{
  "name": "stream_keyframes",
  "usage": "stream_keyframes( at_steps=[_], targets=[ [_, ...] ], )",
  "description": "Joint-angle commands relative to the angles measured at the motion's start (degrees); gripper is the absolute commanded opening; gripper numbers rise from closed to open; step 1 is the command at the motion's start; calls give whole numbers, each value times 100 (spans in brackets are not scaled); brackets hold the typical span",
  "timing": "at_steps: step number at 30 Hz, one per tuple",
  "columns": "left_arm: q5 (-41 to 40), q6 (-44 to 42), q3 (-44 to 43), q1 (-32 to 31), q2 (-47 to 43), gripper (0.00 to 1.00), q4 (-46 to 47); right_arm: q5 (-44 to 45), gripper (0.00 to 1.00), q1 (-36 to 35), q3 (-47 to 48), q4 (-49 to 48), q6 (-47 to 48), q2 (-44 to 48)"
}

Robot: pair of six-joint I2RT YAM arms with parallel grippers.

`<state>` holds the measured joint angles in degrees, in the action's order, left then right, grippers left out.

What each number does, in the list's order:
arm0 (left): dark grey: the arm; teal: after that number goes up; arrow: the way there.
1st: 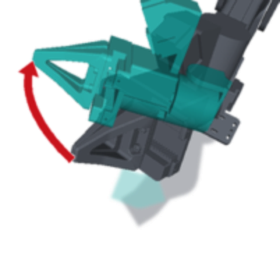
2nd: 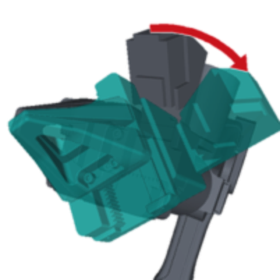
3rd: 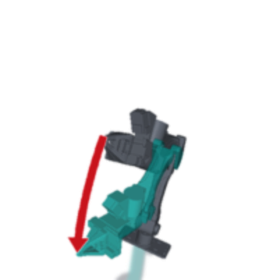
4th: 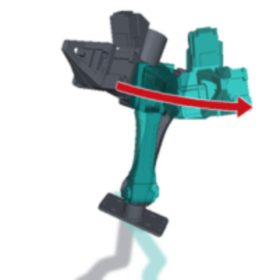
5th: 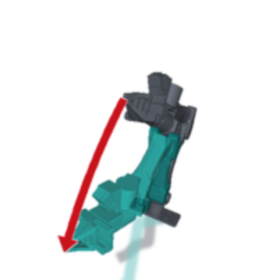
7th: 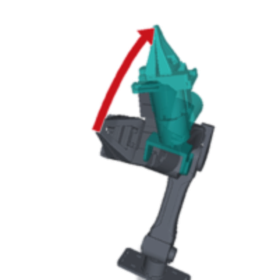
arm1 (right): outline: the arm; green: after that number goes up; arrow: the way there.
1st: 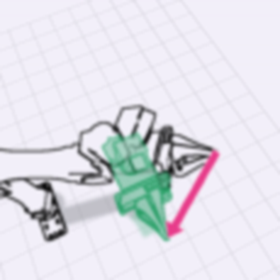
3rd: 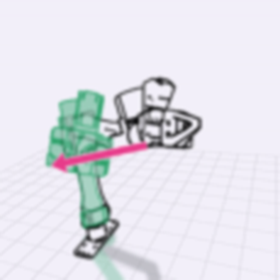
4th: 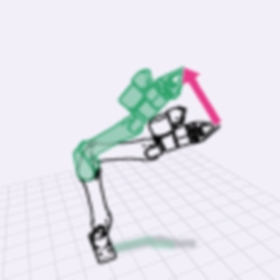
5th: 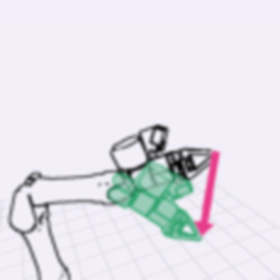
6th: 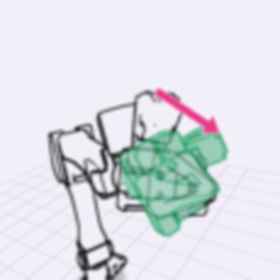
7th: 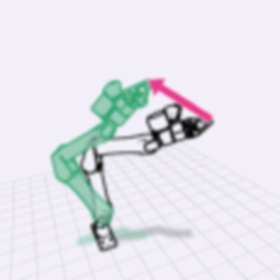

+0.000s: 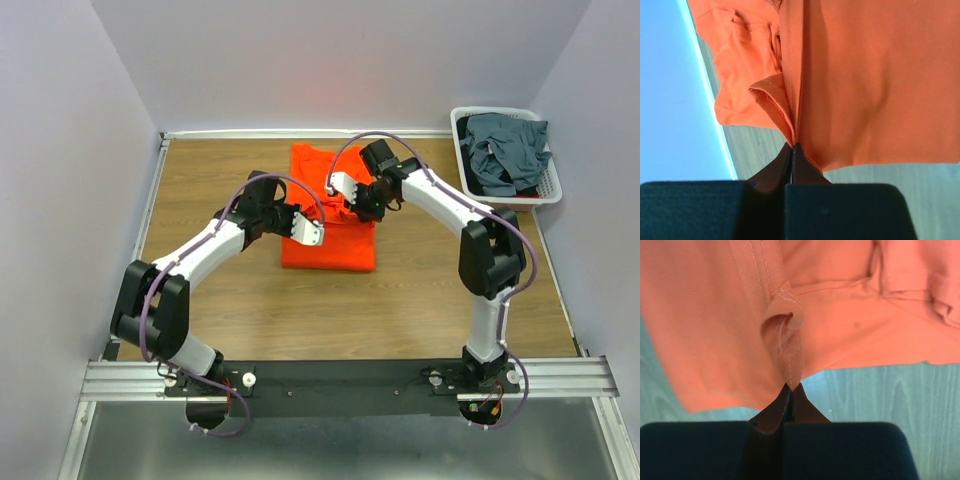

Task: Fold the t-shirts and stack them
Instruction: Fold the tshirt

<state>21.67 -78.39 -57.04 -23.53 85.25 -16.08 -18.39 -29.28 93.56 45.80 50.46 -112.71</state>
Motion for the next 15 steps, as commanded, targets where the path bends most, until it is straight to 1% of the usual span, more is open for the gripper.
stream_keyframes(
  at_steps=[1, 10, 11, 12, 13, 14, 15],
  targets=[
    [179, -238, -325, 191, 368, 0, 228, -33, 1, 168, 434, 210, 245, -409],
    [206, -221, -581, 323, 1072, 0, 561, 37, 1, 256, 980, 210, 342, -1016],
    [180, -186, -581, 349, 1159, 1, 675, 46, 5, 256, 1032, 210, 307, -1060],
    [162, -116, -624, 340, 1212, 4, 711, 98, 10, 247, 1129, 210, 281, -1148],
    [127, -63, -651, 349, 1283, 13, 807, 134, 25, 256, 1208, 210, 246, -1192],
    [66, -1, -729, 358, 1318, 19, 843, 169, 32, 265, 1269, 210, 167, -1218],
    [31, 191, -782, 366, 1336, 30, 895, 230, 40, 282, 1401, 219, 140, -1227]
  ],
)
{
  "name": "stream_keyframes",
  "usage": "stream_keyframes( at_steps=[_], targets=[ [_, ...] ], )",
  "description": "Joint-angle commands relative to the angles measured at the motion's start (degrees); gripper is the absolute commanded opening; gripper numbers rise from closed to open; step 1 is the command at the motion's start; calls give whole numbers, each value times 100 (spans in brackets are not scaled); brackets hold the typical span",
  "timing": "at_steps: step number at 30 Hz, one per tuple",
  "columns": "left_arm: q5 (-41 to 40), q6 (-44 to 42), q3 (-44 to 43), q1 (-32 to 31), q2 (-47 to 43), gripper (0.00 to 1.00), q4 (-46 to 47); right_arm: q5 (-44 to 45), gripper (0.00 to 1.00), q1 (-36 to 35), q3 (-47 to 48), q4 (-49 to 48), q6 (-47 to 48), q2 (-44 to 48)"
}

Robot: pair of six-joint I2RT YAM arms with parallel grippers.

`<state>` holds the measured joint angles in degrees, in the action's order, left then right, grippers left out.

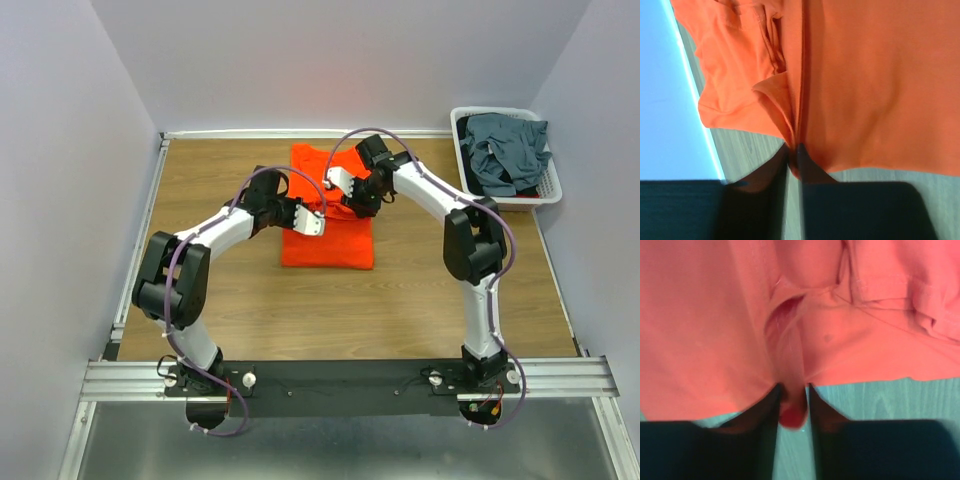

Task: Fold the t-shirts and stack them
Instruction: Fold the tshirt

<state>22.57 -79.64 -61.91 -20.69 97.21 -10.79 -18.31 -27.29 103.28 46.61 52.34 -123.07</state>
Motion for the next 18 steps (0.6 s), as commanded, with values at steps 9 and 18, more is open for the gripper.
stream_keyframes(
  at_steps=[9, 18],
  targets=[
    [588, 1948, -1120, 504, -324, 54, -519, -137, 61, 470, 896, 138, -1372, 422],
    [2644, 5313, -937, 645, -19, 50, -699, -2236, 50, 496, -89, 77, -3429, 505]
  ],
)
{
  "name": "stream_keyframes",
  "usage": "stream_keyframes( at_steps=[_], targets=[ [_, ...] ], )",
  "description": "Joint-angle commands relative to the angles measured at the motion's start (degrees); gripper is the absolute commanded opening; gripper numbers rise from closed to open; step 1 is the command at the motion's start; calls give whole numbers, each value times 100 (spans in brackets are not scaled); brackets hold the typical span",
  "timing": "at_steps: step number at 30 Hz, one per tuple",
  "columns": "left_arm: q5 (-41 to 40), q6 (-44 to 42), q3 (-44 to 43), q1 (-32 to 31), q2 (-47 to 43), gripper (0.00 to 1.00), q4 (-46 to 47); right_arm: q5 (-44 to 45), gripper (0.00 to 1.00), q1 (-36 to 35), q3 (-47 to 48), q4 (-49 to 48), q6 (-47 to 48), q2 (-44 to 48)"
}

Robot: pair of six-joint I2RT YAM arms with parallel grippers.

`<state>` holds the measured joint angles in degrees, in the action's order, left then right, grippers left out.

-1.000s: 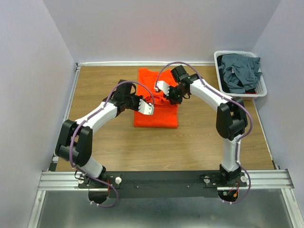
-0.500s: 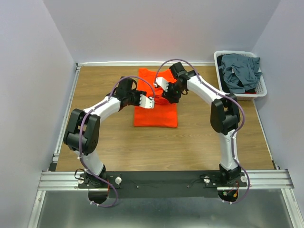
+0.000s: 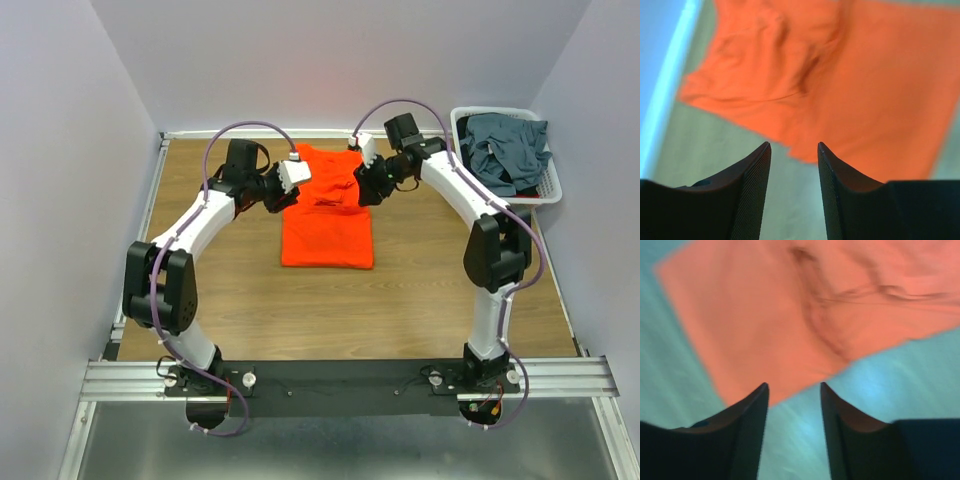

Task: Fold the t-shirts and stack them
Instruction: Fold the tshirt

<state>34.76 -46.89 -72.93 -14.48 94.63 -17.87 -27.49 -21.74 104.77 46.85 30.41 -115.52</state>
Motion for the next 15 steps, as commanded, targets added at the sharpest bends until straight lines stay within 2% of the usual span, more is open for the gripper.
stream_keyframes(
  at_steps=[1, 8, 15],
  targets=[
    [1428, 2322, 173, 33, 240, 49, 11, -1477, 50, -59, -220, 52, -1240, -338],
    [2640, 3975, -2, 401, 1441, 48, 1056, -2076, 45, 55, -107, -667, -2109, -1172],
    [2632, 4617, -669, 797, 2856, 48, 1242, -2375, 45, 565, 315, -853, -2408, -2183]
  ],
)
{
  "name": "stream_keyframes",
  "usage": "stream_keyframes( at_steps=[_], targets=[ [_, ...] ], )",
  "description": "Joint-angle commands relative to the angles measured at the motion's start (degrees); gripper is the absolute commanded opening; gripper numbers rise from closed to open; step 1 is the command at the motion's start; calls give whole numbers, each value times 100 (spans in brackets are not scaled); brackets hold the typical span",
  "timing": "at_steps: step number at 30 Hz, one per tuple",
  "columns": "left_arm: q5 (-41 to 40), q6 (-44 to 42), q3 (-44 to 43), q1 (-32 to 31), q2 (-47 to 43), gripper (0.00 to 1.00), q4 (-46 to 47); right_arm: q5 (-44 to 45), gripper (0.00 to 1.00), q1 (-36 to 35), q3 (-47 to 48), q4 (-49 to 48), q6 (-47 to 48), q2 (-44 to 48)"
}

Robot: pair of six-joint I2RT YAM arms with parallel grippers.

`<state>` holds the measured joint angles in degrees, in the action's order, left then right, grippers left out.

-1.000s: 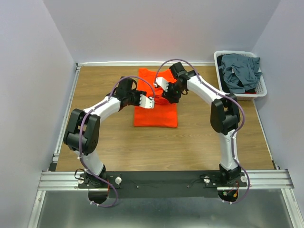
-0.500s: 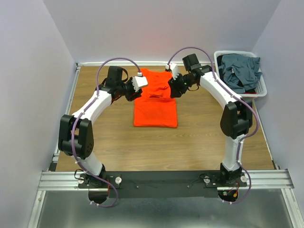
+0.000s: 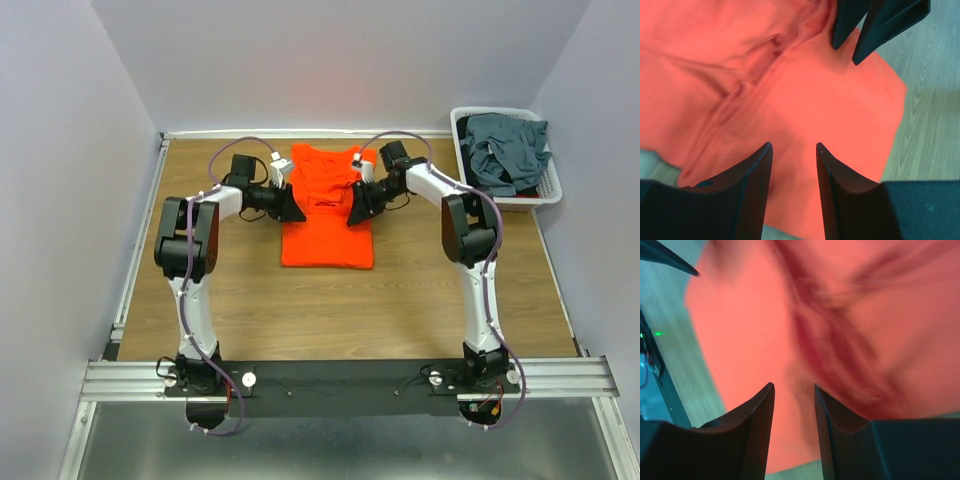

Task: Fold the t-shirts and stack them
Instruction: Fold the tshirt

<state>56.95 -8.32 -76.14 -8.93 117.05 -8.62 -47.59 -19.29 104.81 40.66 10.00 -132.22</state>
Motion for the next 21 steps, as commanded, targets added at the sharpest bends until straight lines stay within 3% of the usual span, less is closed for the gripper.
stream_keyframes(
  at_steps=[1, 5, 10, 15, 21],
  targets=[
    [414, 814, -393, 286, 773, 48, 361, -339, 44, 373, 346, -234, -367, -585],
    [422, 1253, -551, 383, 1380, 46, 484, -321, 44, 610, 496, -243, -428, -910],
    [545, 1544, -516, 383, 1382, 46, 660, -197, 45, 707, 689, -226, -437, -1042],
    [869, 859, -341, 409, 276, 48, 187, -689, 48, 725, 181, -199, -473, 54],
    [1213, 744, 1089, 68, -1096, 49, 98, -1366, 48, 576, -1312, -217, -719, 1479]
  ],
)
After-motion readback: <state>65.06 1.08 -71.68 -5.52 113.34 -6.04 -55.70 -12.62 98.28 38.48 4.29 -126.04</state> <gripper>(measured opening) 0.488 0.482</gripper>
